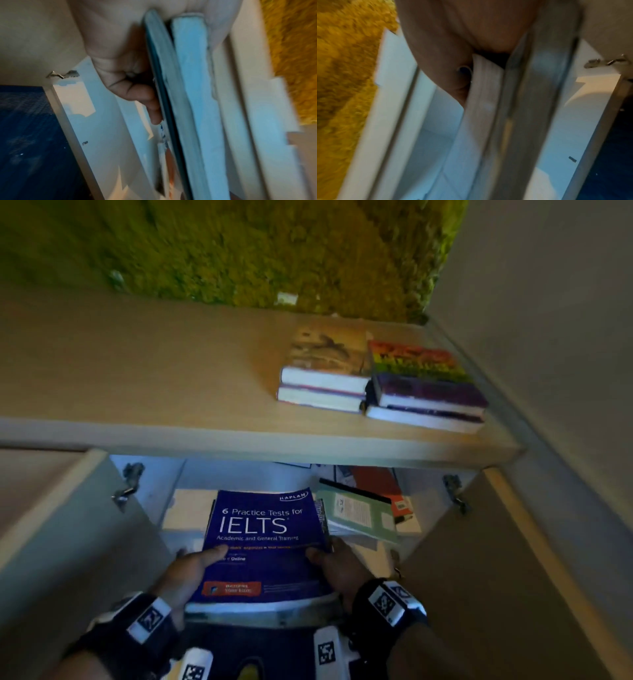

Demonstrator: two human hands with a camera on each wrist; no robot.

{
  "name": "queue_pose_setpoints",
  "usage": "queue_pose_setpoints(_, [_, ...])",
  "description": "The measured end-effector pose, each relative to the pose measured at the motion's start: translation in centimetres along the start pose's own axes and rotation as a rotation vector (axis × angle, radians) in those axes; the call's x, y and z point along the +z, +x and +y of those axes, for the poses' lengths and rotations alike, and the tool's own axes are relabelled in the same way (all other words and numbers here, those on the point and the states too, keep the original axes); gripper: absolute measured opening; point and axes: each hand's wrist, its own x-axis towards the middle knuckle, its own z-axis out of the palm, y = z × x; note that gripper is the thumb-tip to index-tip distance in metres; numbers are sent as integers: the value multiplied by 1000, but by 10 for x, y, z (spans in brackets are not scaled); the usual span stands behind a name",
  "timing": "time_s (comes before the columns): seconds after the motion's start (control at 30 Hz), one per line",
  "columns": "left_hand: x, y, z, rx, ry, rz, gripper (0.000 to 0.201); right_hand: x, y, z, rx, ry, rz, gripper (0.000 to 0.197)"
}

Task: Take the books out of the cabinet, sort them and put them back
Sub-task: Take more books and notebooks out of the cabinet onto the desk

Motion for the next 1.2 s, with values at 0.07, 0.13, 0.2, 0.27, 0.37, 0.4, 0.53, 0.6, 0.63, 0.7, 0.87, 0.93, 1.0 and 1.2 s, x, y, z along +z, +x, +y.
queue_pose_setpoints(0.07, [-2,-82,24,12,25,-15,50,0,-57,-41,11,12,-35,27])
queue_pose_setpoints(0.13, [-10,-152,47,5,42,-35,34,1,-109,-81,3,19,-59,19])
queue_pose_setpoints(0.2, [-20,-208,71,71,30,-73,28,0,-150,-121,-30,23,-100,22])
queue_pose_setpoints(0.27, [-30,-249,91,146,16,-94,28,1,-182,-158,-54,16,-125,26])
queue_pose_setpoints(0.37, [-37,-285,125,226,-9,-102,35,2,-205,-207,-103,19,-111,21])
queue_pose_setpoints(0.4, [-40,-292,138,256,-3,-110,37,4,-207,-223,-127,28,-111,22])
queue_pose_setpoints(0.53, [-53,-290,191,349,65,-133,37,19,-186,-268,-190,120,-82,30])
queue_pose_setpoints(0.6, [-60,-271,215,381,90,-86,36,27,-160,-284,-204,163,-51,31])
queue_pose_setpoints(0.63, [-62,-256,228,387,90,-62,36,32,-143,-291,-208,174,-37,35])
queue_pose_setpoints(0.7, [-67,-221,252,387,97,-28,35,39,-105,-306,-213,173,-20,39])
queue_pose_setpoints(0.87, [-71,-122,315,359,160,-12,30,55,-5,-337,-214,52,42,30])
queue_pose_setpoints(0.93, [-72,-83,338,364,207,-1,25,61,38,-341,-253,-23,82,38])
queue_pose_setpoints(1.0, [-75,-45,358,388,252,36,26,62,90,-334,-252,-107,113,45])
queue_pose_setpoints(1.2, [-100,49,370,368,812,109,41,79,122,-335,-200,-276,69,55])
